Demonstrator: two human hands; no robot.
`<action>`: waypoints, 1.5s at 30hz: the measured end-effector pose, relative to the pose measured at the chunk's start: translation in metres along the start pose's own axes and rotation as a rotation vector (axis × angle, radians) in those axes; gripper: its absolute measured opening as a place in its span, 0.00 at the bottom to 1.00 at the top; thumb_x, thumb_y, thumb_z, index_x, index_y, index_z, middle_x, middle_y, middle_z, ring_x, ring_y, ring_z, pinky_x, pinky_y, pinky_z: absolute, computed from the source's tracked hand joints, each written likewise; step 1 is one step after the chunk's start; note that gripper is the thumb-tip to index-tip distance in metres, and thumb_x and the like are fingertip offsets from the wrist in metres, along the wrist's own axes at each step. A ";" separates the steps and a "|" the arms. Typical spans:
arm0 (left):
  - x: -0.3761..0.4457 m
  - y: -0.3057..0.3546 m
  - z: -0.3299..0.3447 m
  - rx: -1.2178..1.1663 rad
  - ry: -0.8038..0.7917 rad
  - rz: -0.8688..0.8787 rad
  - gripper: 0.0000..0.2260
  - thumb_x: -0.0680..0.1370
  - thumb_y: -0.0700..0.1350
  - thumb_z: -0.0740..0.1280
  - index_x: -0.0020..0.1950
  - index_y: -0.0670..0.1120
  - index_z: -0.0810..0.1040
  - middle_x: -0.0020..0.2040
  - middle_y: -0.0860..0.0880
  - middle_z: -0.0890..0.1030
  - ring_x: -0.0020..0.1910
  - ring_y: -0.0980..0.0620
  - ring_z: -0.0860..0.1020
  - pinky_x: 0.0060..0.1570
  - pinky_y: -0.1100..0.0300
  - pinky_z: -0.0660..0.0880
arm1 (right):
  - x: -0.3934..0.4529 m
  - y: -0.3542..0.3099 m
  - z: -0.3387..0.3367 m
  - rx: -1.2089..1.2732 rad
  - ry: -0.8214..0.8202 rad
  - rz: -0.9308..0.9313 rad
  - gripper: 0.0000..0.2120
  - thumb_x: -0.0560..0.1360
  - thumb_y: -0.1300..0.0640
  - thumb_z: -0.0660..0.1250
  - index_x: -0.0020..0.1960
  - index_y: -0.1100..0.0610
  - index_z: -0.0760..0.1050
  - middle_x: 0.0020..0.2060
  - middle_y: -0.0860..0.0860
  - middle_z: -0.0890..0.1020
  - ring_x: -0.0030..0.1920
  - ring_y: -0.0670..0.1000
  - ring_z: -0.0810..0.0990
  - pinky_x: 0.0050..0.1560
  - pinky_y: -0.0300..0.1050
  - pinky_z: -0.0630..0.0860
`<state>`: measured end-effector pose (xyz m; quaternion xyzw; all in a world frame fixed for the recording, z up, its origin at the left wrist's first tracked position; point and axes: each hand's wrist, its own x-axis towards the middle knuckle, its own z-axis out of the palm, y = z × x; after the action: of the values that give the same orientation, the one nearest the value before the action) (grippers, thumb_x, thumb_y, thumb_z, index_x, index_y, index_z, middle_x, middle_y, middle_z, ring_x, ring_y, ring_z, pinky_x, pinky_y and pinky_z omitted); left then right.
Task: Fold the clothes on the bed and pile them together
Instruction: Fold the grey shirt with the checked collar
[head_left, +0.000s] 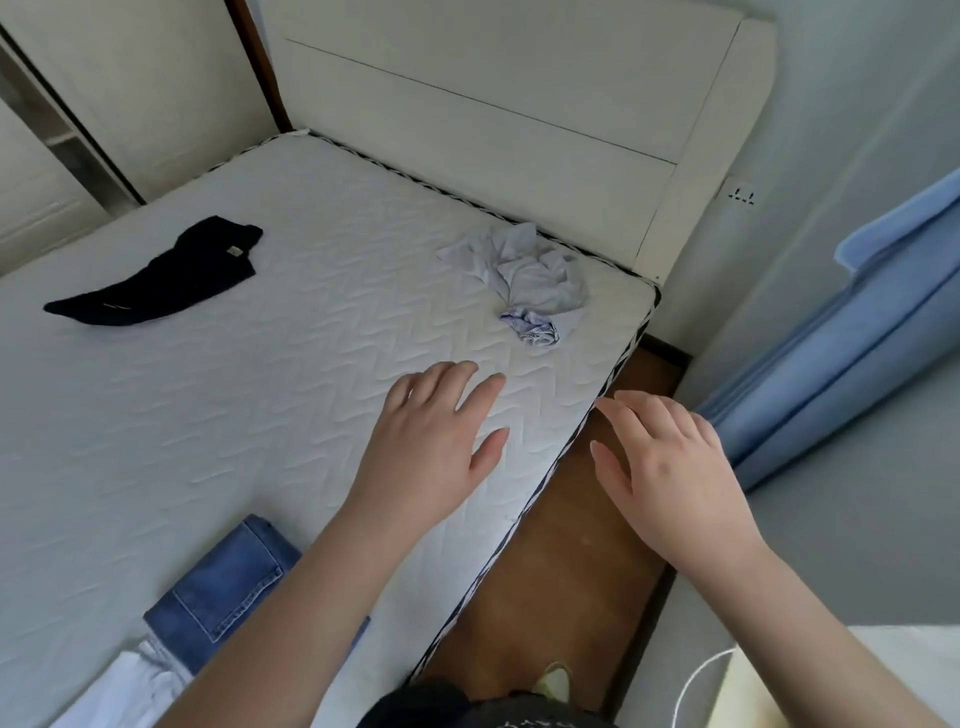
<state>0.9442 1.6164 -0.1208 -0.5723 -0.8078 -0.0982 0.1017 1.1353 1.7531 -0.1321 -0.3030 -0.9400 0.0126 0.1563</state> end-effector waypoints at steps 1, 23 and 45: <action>0.006 0.003 0.004 0.007 -0.025 -0.004 0.22 0.78 0.55 0.59 0.69 0.48 0.75 0.65 0.46 0.76 0.64 0.44 0.75 0.61 0.48 0.70 | 0.005 0.007 0.001 0.001 0.008 -0.002 0.18 0.75 0.54 0.69 0.63 0.58 0.77 0.58 0.55 0.80 0.58 0.59 0.78 0.56 0.55 0.74; 0.181 -0.064 0.114 -0.035 -0.024 0.140 0.21 0.76 0.53 0.66 0.67 0.47 0.77 0.65 0.45 0.77 0.65 0.43 0.75 0.67 0.42 0.68 | 0.187 0.071 0.076 -0.010 -0.162 0.104 0.19 0.77 0.52 0.65 0.67 0.56 0.74 0.62 0.54 0.78 0.62 0.58 0.76 0.60 0.55 0.72; 0.375 -0.098 0.325 -0.034 -0.285 -0.071 0.20 0.71 0.46 0.72 0.63 0.45 0.80 0.64 0.42 0.78 0.66 0.40 0.75 0.67 0.45 0.70 | 0.400 0.211 0.286 0.067 -0.349 -0.114 0.20 0.67 0.56 0.75 0.57 0.59 0.78 0.50 0.56 0.82 0.47 0.58 0.82 0.57 0.57 0.76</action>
<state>0.7135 2.0134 -0.3333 -0.5533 -0.8319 -0.0332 -0.0274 0.8608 2.1749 -0.3143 -0.2372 -0.9675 0.0875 0.0011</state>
